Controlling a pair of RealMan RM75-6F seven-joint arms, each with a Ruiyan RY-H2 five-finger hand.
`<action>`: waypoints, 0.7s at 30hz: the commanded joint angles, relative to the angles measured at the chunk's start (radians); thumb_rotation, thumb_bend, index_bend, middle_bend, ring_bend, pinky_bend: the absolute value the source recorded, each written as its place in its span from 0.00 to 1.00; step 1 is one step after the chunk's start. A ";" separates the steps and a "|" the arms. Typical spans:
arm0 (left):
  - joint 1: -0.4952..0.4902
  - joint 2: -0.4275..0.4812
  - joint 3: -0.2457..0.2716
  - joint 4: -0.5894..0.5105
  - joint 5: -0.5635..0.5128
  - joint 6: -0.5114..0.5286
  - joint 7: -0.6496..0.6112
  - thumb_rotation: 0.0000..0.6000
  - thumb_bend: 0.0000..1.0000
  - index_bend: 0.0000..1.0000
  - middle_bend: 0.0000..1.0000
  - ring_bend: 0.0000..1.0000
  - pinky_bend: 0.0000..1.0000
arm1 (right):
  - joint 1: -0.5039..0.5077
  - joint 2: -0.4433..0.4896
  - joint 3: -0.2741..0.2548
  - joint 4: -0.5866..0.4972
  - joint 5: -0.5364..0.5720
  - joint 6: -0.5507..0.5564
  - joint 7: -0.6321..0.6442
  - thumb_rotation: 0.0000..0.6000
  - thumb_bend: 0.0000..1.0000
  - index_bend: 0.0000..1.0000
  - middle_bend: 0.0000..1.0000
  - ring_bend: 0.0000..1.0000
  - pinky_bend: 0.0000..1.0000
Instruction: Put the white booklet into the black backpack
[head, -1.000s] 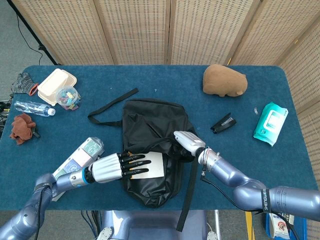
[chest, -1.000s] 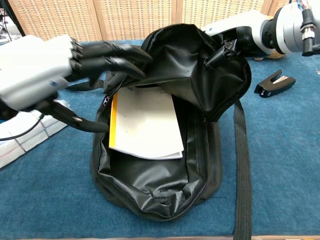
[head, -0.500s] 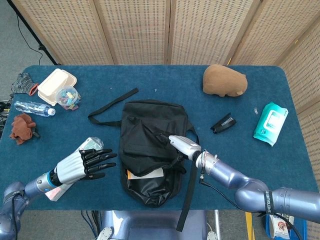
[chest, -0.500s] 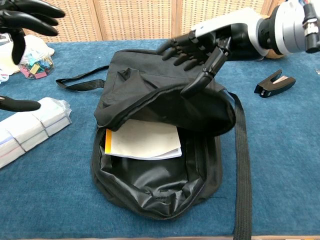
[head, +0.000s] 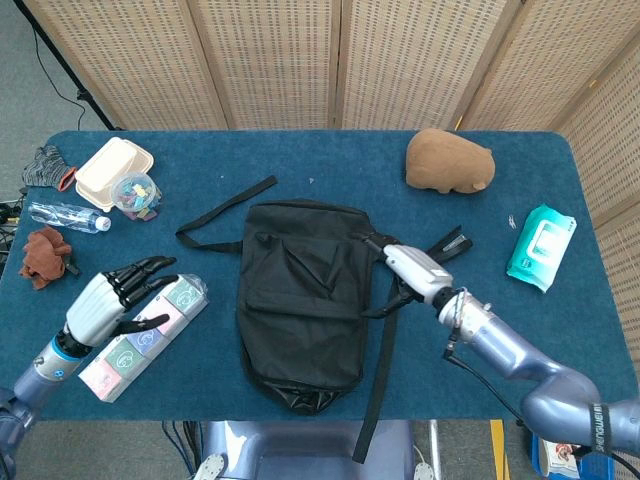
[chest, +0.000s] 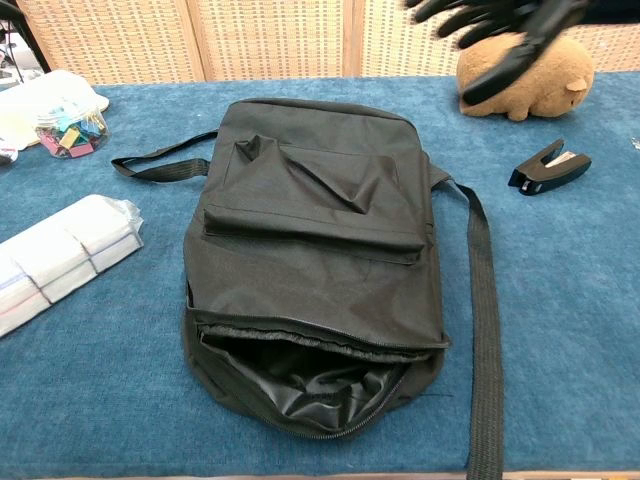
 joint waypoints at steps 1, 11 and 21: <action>0.030 0.027 -0.030 -0.010 -0.039 -0.067 -0.019 1.00 0.10 0.18 0.07 0.13 0.50 | -0.108 0.046 -0.053 0.032 -0.109 0.126 -0.029 1.00 0.00 0.00 0.00 0.00 0.00; 0.103 0.197 -0.066 -0.326 -0.115 -0.251 0.140 1.00 0.09 0.00 0.00 0.00 0.19 | -0.341 -0.149 -0.192 0.398 -0.291 0.587 -0.298 1.00 0.00 0.00 0.00 0.00 0.00; 0.191 0.483 -0.077 -1.015 -0.203 -0.354 0.409 1.00 0.09 0.00 0.00 0.00 0.07 | -0.485 -0.241 -0.255 0.585 -0.310 0.751 -0.271 1.00 0.00 0.00 0.00 0.00 0.00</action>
